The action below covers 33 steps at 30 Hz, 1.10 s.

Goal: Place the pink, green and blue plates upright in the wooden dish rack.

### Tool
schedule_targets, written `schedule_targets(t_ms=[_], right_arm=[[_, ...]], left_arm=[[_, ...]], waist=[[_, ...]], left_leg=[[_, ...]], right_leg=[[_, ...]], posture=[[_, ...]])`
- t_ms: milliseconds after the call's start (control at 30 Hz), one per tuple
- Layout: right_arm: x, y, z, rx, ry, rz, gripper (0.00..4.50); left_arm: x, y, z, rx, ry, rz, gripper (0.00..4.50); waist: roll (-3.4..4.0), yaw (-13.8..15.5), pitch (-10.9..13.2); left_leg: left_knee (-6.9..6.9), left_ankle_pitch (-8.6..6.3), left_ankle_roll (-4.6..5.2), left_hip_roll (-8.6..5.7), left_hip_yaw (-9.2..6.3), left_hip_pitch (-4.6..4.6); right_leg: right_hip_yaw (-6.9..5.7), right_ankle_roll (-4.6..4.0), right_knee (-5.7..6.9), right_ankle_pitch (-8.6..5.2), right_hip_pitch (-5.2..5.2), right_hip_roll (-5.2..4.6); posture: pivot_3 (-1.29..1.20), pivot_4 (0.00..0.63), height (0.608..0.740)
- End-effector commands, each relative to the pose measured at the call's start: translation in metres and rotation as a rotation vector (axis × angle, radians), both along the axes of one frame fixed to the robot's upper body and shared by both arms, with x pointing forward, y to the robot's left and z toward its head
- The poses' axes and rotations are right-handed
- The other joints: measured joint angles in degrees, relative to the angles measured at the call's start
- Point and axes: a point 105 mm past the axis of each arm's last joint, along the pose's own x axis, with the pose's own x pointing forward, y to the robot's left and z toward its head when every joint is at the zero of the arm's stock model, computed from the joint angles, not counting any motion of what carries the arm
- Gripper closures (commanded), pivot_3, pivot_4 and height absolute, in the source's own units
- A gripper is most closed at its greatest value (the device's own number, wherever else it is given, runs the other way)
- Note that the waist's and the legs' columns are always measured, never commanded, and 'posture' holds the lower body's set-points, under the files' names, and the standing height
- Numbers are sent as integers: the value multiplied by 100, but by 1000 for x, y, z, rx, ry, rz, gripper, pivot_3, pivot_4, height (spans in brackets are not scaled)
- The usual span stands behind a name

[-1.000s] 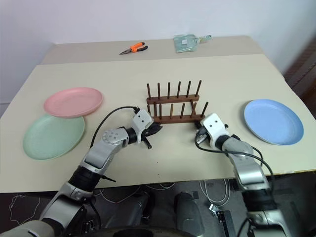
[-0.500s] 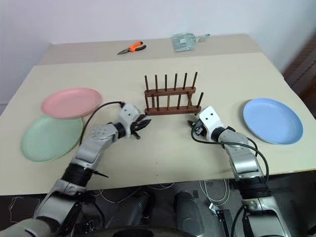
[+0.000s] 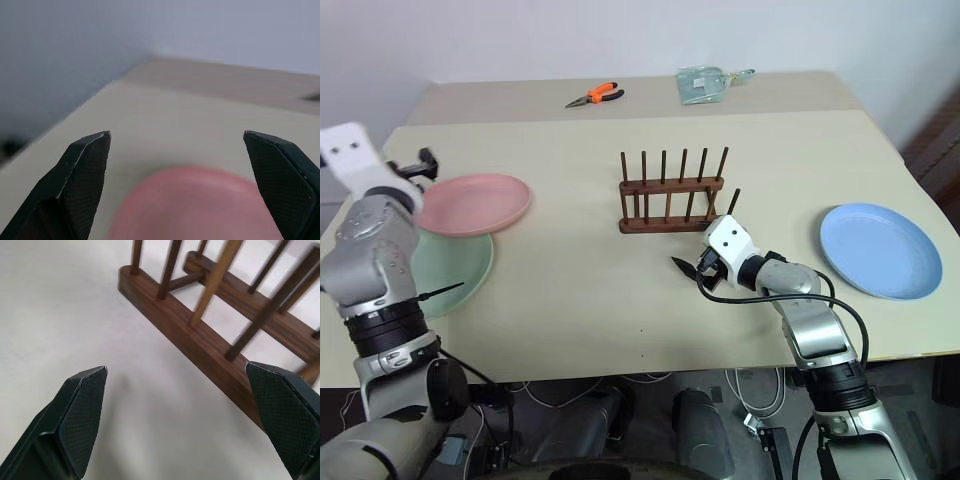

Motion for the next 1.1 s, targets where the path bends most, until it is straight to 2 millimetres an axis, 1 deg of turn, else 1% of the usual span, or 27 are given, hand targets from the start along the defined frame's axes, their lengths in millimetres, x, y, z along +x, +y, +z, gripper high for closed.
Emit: schedule_targets(t_ms=[33, 67, 167, 267, 333, 367, 433, 533, 567, 600, 633, 667, 733, 767, 800, 833, 900, 967, 1033, 1100], right_arm=[[2, 4, 11, 4, -45, 26, 0], [2, 5, 10, 3, -45, 30, 0], [2, 5, 10, 1, -47, 36, 0], [4, 4, 12, 1, -55, 36, 0], [4, 4, 13, 1, -60, 35, 0], [5, 3, 14, -1, -71, 26, 0], [7, 1, 18, -3, -95, 6, 0], [8, -4, 23, 13, -94, -9, 0], [7, -7, 27, 17, -92, -10, 0], [5, -9, 30, 17, -93, -9, 0], [3, -10, 37, 13, -103, 2, 0], [1, -10, 41, 10, -110, 11, 0], [-6, -3, 60, 8, -156, 68, 0], [-8, 4, 70, 7, -193, 101, 0], [-10, 8, 77, 6, -217, 123, 0], [-11, 10, 80, 5, -229, 132, 0], [-10, 26, 93, -29, -304, 175, 0], [-8, 47, 108, -80, -405, 225, 0], [-5, 59, 114, -147, -489, 247, 0], [3, 66, 118, -228, -567, 243, 0]], left_arm=[[-16, -2, -3, -180, -47, -25, 148], [-20, -6, -11, -227, -33, -50, 148], [-27, -12, -24, -310, -2, -80, 148], [-27, -19, -35, -473, -21, -103, 148], [-27, -19, -38, -528, -23, -89, 148], [-25, -19, -40, -551, -24, -77, 376], [-21, -20, -41, -579, -25, -67, 986], [-16, -21, -40, -619, -38, -68, 2500], [-14, -22, -38, -623, -45, -76, 3105], [-12, -23, -35, -609, -51, -92, 3633], [-9, -25, -23, -538, -75, -126, 4118], [-8, -27, -15, -487, -91, -151, 4118], [-2, -45, 16, -340, -175, -277, 4118], [1, -59, 31, -253, -202, -351, 4118], [2, -70, 39, -193, -216, -403, 4118], [3, -75, 42, -159, -221, -428, 4118], [6, -106, 60, -59, -257, -547, 4118], [8, -144, 78, 53, -287, -681, 4118], [8, -172, 86, 125, -297, -774, 4118], [7, -194, 92, 153, -315, -854, 4118]], waist=[[-6, -16, 2], [-8, -19, 3], [-9, -28, 3], [-10, -27, 3], [-13, -27, 5], [-14, -25, 5], [-14, -23, 6], [-14, -21, 6], [-14, -22, 6], [-14, -22, 6], [-15, -22, 7], [-20, -19, 9], [-24, -22, 11], [-24, -23, 11], [-24, -24, 11], [-22, -25, 10], [-21, -26, 9], [-21, -29, 9], [-22, -28, 10], [-21, -30, 9]], left_leg=[[1, 0, 0, 0, 0, 0], [3, 0, 0, 0, 0, 0], [4, 2, -4, 0, 0, 0], [6, 16, -28, 0, 0, 0], [8, 15, -28, 0, 0, 0], [8, 15, -28, 0, 0, 0], [8, 16, -30, 0, 1, 0], [8, 19, -36, 0, 1, 0], [8, 19, -36, 0, 1, 0], [9, 19, -36, 0, 1, 0], [9, 19, -36, 0, 1, 0], [8, 19, -36, 0, 2, -1], [9, 19, -37, 0, 1, -4], [9, 19, -37, 0, 2, -4], [9, 19, -37, 0, 3, -4], [8, 19, -36, 0, 3, -4], [8, 17, -34, 0, 3, -2], [9, 16, -31, 0, 5, -2], [6, 17, -33, 0, 5, -3], [3, 19, -36, 0, 6, -3]], right_leg=[[0, 1, 0, 0, 9, -1], [0, 1, 1, 0, 15, 0], [-1, 1, 4, 0, 15, 1], [0, 0, 5, 0, 15, 2], [-1, 0, 5, 0, 16, 2], [-1, 0, 5, 0, 16, 2], [-1, 1, 4, 0, 17, 2], [0, 0, 4, 0, 17, 2], [0, 0, 5, 0, 17, 2], [0, 0, 5, 0, 17, 2], [0, 0, 4, 0, 17, 2], [0, 0, 5, 0, 15, 2], [0, 0, 4, 0, 13, 3], [1, 0, 5, 1, 12, 2], [1, 0, 4, 1, 13, 2], [2, -1, 4, 1, 12, 2], [2, -1, 3, 1, 16, 1], [2, -1, 4, 1, 14, 0], [3, -2, 3, 1, 11, 1], [4, -2, 2, 0, 11, -1]], posture=[[0, 150, 727], [0, 150, 727], [0, 150, 727], [0, 150, 727], [0, 150, 727], [0, 150, 727], [0, 150, 727], [0, 150, 727], [0, 150, 727], [0, 150, 727], [0, 150, 727], [0, 150, 727], [0, 150, 727], [0, 150, 727], [0, 150, 727], [0, 150, 727], [0, 150, 727], [0, 150, 727], [0, 150, 727], [0, 150, 727]])
